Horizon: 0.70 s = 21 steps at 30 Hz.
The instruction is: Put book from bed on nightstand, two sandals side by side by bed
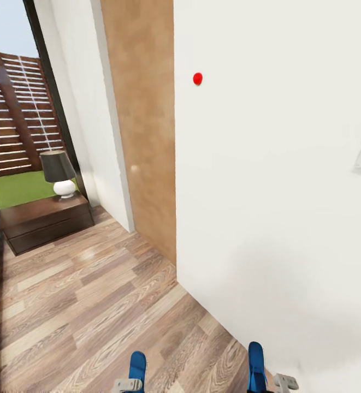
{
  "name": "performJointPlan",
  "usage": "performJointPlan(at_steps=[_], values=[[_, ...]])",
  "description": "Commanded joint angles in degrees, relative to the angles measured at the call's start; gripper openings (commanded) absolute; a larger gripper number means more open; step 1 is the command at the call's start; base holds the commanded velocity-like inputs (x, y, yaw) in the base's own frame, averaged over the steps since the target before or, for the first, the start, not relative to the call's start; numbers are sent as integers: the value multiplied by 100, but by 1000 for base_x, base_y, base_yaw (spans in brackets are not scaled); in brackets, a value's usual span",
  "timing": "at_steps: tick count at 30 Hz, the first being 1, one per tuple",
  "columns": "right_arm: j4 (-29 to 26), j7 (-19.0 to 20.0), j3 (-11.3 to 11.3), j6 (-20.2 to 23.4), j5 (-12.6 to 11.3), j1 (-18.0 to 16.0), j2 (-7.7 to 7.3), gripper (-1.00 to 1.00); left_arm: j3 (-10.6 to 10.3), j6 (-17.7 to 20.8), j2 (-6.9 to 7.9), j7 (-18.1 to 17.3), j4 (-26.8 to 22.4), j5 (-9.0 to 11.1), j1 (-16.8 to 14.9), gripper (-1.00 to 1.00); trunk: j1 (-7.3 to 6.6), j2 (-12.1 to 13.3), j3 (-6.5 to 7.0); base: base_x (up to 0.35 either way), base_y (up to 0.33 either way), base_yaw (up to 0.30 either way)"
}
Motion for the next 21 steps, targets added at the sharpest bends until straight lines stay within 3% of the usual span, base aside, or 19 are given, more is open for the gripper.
performJointPlan(at_steps=[1,21], values=[[7,24,-1,-4,-50,-3,-2,-100,44,-15,-3,-23,6,-31,-5,-100,-1,-3,-5,0,0,289],[7,24,-2,-4,-50,-3,-2,-100,44,-15,-3,-23,6,-32,-5,-100,-1,-3,-5,0,0,288]])
